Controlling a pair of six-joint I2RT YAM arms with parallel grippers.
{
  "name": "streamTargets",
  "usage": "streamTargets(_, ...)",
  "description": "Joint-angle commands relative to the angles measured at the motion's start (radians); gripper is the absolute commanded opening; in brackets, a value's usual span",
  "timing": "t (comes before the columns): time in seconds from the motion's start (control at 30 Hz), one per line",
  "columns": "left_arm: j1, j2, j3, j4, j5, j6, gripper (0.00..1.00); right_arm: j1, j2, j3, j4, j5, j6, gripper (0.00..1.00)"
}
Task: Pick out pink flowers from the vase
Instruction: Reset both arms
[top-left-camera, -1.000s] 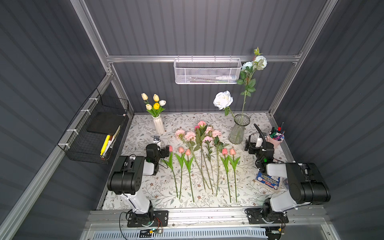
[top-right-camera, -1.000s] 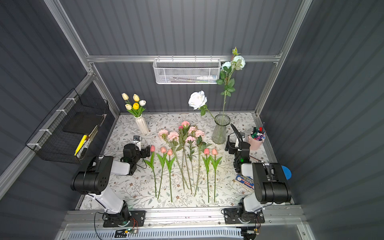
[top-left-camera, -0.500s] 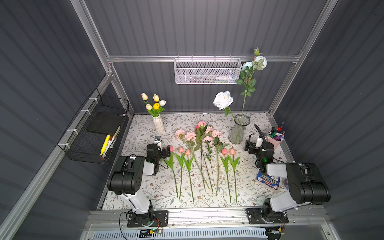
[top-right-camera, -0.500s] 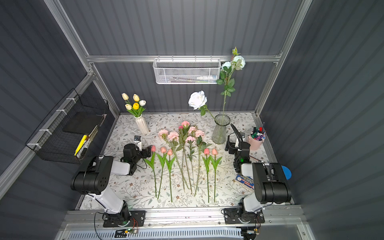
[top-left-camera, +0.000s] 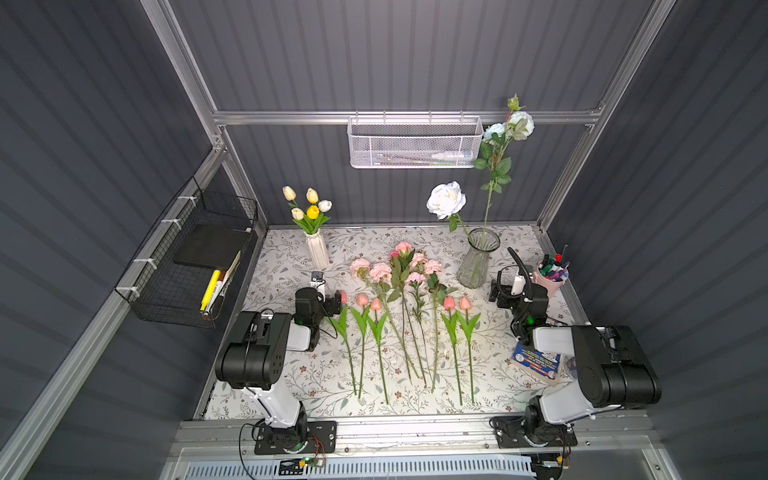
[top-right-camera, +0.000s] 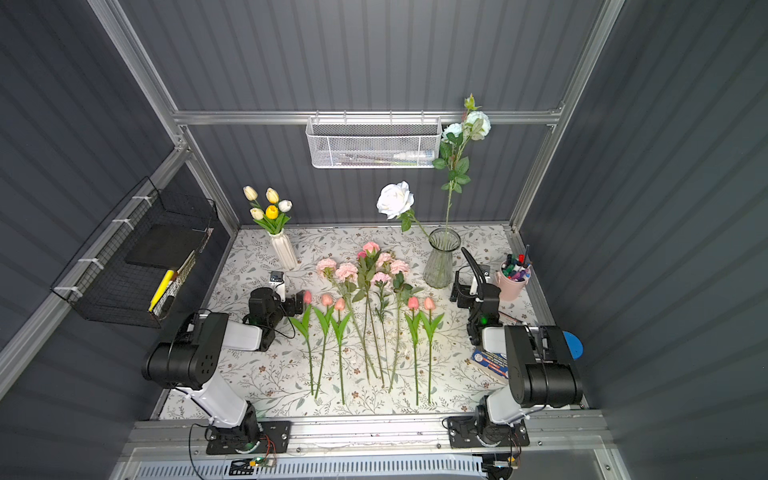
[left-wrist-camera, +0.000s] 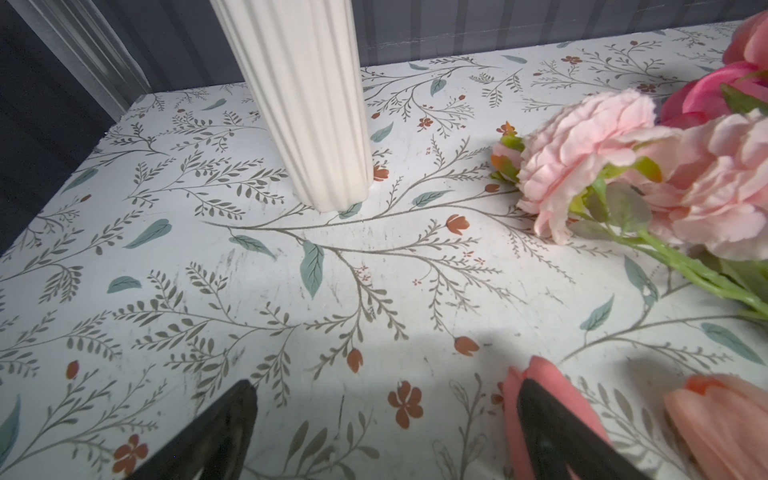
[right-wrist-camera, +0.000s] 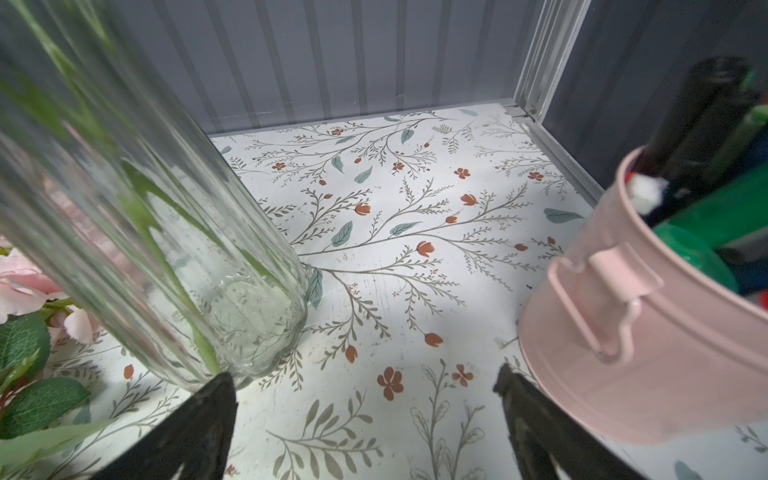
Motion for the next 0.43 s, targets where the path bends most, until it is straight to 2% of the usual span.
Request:
streamTargets(0.0,-0.002,0.0,-0.01,0.008,-0.014,0.017,0.99,0.004,-0.004,-0.006,-0.012,-0.008,0.007,0.99)
streamTargets(0.4,0.004,0.0,-0.007,0.001,-0.009,0.012,0.99,0.004,-0.004,-0.007,-0.011,-0.008,0.009,0.99)
